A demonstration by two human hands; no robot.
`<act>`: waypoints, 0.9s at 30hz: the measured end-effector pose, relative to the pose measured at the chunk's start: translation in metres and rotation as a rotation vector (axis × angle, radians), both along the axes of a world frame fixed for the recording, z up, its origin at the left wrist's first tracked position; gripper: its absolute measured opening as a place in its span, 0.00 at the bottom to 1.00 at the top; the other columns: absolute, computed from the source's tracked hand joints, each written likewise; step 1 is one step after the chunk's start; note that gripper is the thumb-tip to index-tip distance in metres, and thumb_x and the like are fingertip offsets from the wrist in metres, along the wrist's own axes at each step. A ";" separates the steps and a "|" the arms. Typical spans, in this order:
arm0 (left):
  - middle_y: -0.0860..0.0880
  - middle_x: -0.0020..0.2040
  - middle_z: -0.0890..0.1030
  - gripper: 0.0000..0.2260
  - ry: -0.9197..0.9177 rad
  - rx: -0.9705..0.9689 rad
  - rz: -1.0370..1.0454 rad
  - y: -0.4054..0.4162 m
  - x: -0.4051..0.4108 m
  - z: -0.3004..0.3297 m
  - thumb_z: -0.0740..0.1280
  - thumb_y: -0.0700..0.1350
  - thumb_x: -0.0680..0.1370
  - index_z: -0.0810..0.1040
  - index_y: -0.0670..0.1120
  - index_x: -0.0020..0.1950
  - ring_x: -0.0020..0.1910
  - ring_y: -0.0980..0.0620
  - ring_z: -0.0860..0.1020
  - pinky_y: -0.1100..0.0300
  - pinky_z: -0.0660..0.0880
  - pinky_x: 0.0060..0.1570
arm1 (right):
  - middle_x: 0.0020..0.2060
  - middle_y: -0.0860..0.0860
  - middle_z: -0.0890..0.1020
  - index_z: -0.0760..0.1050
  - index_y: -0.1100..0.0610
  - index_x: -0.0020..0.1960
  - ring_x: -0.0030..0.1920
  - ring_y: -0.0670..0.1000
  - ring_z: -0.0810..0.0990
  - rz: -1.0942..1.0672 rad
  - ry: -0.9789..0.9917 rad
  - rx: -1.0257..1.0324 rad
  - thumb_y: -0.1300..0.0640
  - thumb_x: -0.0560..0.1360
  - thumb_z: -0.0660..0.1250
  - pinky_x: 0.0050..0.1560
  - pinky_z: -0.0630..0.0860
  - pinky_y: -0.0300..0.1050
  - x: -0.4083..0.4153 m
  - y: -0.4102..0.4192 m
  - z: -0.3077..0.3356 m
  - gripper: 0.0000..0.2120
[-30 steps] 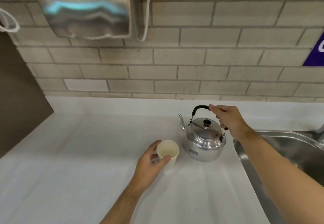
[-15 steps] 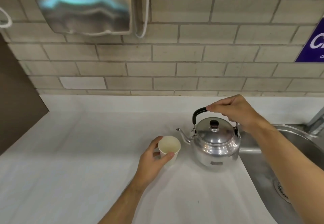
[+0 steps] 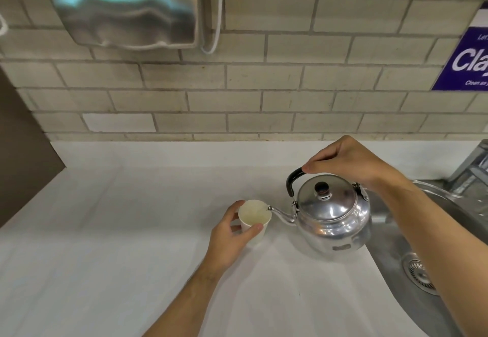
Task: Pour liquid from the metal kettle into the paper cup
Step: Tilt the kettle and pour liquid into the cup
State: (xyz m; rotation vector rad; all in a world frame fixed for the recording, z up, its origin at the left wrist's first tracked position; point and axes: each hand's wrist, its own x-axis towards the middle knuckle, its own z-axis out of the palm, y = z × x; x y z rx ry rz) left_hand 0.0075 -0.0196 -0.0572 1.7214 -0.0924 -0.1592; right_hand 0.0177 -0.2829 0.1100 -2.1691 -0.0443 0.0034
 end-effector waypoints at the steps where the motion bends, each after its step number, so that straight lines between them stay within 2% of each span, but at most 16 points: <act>1: 0.60 0.53 0.80 0.25 0.001 0.001 0.000 0.000 0.000 0.000 0.79 0.51 0.66 0.72 0.71 0.55 0.43 0.64 0.82 0.72 0.76 0.37 | 0.38 0.44 0.91 0.91 0.47 0.40 0.42 0.38 0.88 0.001 0.003 -0.007 0.51 0.65 0.81 0.50 0.78 0.39 0.000 0.001 0.001 0.04; 7: 0.58 0.55 0.80 0.25 0.006 0.007 0.004 0.000 0.002 0.000 0.79 0.52 0.66 0.73 0.70 0.55 0.42 0.62 0.82 0.72 0.76 0.36 | 0.38 0.43 0.91 0.91 0.45 0.39 0.43 0.39 0.88 0.002 0.004 -0.047 0.49 0.63 0.81 0.50 0.79 0.39 -0.001 0.004 0.004 0.05; 11: 0.58 0.55 0.80 0.24 0.006 0.010 -0.003 0.001 0.002 0.002 0.79 0.52 0.65 0.73 0.70 0.54 0.42 0.63 0.82 0.73 0.75 0.35 | 0.38 0.44 0.91 0.91 0.46 0.40 0.45 0.41 0.88 0.003 0.007 -0.067 0.47 0.62 0.80 0.54 0.81 0.42 -0.001 0.006 0.008 0.07; 16: 0.59 0.53 0.80 0.25 0.003 0.014 -0.011 0.001 0.003 0.003 0.79 0.51 0.65 0.73 0.69 0.55 0.41 0.64 0.82 0.74 0.74 0.34 | 0.39 0.44 0.91 0.91 0.47 0.40 0.47 0.43 0.88 0.004 0.009 -0.084 0.49 0.63 0.80 0.58 0.82 0.45 -0.003 0.008 0.012 0.07; 27: 0.57 0.54 0.81 0.26 0.015 -0.003 -0.021 0.002 0.004 0.004 0.79 0.52 0.64 0.73 0.67 0.58 0.42 0.63 0.82 0.73 0.75 0.35 | 0.39 0.44 0.91 0.91 0.50 0.42 0.48 0.42 0.88 0.006 0.019 -0.113 0.54 0.67 0.81 0.59 0.81 0.45 -0.001 0.010 0.016 0.04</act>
